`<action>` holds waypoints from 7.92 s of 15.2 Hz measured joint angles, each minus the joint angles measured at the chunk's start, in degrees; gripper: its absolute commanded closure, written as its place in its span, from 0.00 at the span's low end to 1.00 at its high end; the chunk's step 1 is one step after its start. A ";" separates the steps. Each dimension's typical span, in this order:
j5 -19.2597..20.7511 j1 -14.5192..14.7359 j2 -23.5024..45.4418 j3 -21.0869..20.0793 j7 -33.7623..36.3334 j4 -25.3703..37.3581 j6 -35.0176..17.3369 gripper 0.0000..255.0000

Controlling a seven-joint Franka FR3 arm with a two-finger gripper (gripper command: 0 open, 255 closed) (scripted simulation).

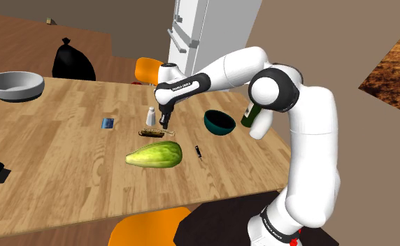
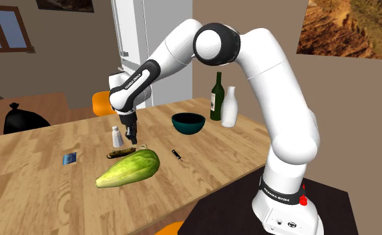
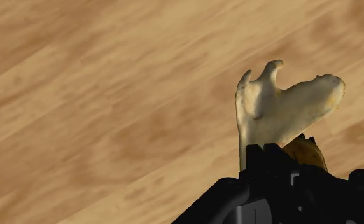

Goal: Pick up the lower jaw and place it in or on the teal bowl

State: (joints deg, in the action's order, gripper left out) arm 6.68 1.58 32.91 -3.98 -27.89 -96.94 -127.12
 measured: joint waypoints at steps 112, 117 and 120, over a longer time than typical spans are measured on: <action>-16.04 -31.71 -17.28 6.35 -43.98 -11.81 12.73 1.00; -16.06 -31.71 -17.27 6.35 -44.00 -11.97 12.54 1.00; -16.06 -31.71 -17.27 6.35 -44.00 -11.97 12.53 0.00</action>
State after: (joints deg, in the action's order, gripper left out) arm -9.38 -30.13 15.64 2.37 -71.90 -108.91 -114.59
